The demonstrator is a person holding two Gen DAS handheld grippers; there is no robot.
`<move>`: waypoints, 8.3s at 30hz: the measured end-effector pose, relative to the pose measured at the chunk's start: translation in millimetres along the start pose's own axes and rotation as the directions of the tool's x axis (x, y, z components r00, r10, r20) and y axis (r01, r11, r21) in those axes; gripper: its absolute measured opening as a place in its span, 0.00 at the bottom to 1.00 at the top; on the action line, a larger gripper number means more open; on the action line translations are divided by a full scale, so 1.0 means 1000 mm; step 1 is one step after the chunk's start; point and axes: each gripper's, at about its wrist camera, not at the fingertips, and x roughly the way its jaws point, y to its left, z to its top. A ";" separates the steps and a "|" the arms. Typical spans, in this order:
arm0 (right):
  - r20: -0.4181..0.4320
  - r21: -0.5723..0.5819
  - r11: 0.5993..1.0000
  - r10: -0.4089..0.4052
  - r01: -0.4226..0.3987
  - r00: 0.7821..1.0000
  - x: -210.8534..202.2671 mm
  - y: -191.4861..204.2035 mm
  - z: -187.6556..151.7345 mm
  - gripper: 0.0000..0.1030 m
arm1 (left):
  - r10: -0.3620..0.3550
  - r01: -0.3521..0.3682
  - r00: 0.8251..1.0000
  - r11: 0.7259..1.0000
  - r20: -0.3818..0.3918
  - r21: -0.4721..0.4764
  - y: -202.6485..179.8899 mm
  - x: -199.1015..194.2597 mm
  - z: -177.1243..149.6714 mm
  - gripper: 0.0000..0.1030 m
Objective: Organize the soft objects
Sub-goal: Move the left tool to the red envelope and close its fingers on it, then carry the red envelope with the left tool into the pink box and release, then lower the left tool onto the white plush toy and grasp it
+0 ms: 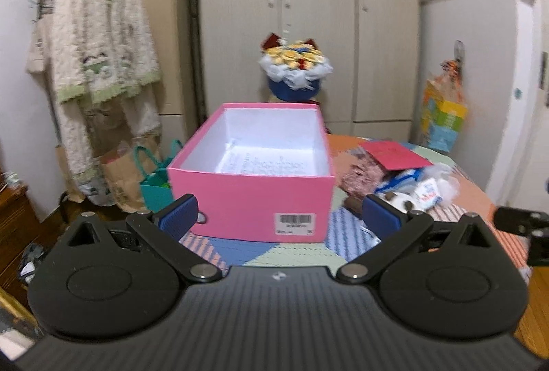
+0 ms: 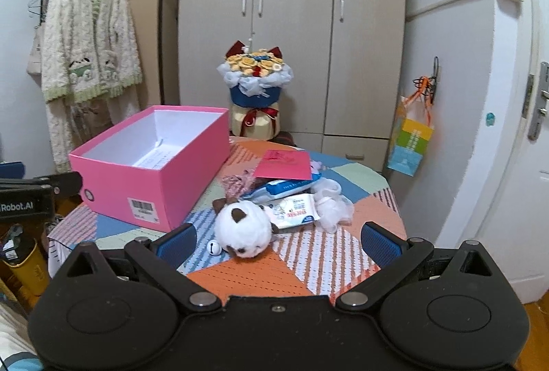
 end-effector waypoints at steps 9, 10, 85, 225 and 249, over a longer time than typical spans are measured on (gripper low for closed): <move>0.018 0.077 0.985 0.155 -0.156 0.988 0.012 -0.013 0.009 1.00 | -0.101 0.102 0.993 0.995 0.062 -0.014 -0.012 0.008 0.020 0.99; 0.029 0.084 0.985 0.151 -0.153 0.988 0.015 -0.013 0.010 1.00 | -0.123 0.125 0.990 0.992 0.066 -0.022 -0.012 0.011 0.022 0.99; -0.223 0.044 0.968 0.251 -0.247 0.942 0.283 -0.066 0.076 0.92 | -0.478 0.351 0.789 0.866 -0.386 -0.356 -0.099 0.313 0.075 0.19; -0.091 -0.267 0.841 0.465 -0.471 0.881 0.066 -0.044 -0.005 0.88 | -0.424 0.442 0.879 0.896 -0.217 0.044 -0.053 0.079 0.029 0.83; -0.189 -0.074 0.837 0.522 -0.542 0.832 0.196 -0.033 -0.036 0.88 | -0.408 0.341 0.880 0.899 -0.243 -0.273 -0.064 0.180 -0.033 0.79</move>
